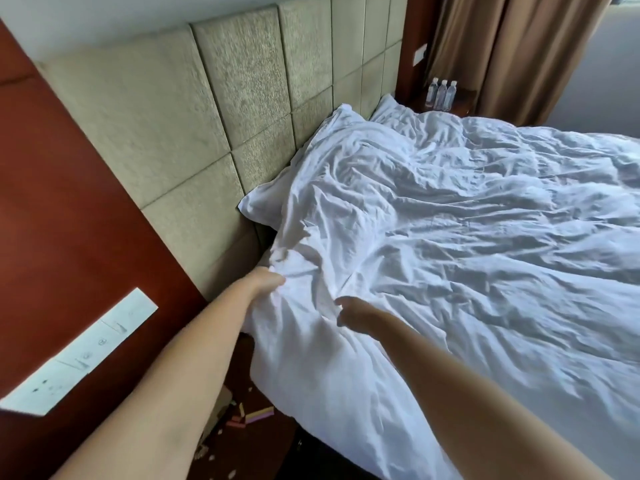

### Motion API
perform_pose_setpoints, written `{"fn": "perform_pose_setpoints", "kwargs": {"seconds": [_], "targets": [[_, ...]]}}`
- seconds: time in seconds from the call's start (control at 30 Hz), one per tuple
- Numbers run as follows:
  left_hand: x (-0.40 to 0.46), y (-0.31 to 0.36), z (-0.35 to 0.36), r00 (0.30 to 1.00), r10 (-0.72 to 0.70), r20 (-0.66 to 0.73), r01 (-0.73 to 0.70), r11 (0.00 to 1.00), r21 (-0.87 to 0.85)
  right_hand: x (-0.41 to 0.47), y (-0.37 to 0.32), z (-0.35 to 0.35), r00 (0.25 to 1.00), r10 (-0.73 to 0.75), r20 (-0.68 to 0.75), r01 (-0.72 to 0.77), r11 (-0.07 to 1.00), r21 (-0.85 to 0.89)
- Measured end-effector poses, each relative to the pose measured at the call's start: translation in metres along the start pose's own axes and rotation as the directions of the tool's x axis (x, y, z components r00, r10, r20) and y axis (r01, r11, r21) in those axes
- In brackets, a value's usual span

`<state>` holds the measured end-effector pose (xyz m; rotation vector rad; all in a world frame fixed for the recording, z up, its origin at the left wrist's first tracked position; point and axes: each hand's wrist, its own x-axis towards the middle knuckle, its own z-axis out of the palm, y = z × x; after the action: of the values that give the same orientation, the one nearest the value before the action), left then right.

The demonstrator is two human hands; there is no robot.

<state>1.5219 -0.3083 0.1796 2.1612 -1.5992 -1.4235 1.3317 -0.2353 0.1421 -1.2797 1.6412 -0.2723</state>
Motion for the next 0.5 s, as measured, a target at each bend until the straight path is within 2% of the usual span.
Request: {"fn": "perform_pose_setpoints", "kwargs": {"seconds": [0.07,0.13,0.23,0.3,0.33,0.43,0.5], "targets": [[-0.001,-0.002,-0.017,1.0,-0.018,-0.014,0.019,0.999,0.045,-0.015,-0.007,0.017,0.987,0.029,0.156,-0.019,0.998,-0.063],[-0.014,-0.002,-0.021,0.991,-0.064,0.113,0.067,0.998,-0.022,-0.025,-0.018,0.037,0.984,-0.027,0.174,0.044,0.995,-0.092],[-0.034,-0.007,-0.025,0.944,-0.004,0.33,0.06,0.985,-0.16,-0.03,-0.041,0.068,0.995,-0.098,-0.031,0.093,0.986,-0.137],[-0.048,-0.019,-0.034,0.915,0.095,0.391,0.005,0.969,-0.248,-0.031,-0.051,0.083,0.975,-0.103,-0.196,0.078,0.988,-0.131],[-0.056,-0.027,-0.039,0.912,0.141,0.385,-0.027,0.958,-0.286,-0.031,-0.053,0.09,0.964,-0.095,-0.249,0.079,0.994,-0.074],[-0.069,-0.057,-0.053,0.919,0.25,0.304,-0.149,0.935,-0.321,-0.037,-0.06,0.099,0.958,-0.007,-0.287,0.05,0.988,0.144],[-0.074,-0.081,-0.058,0.871,0.285,0.401,-0.168,0.939,-0.301,-0.055,-0.074,0.101,0.967,0.045,-0.251,0.014,0.974,0.227]]}}
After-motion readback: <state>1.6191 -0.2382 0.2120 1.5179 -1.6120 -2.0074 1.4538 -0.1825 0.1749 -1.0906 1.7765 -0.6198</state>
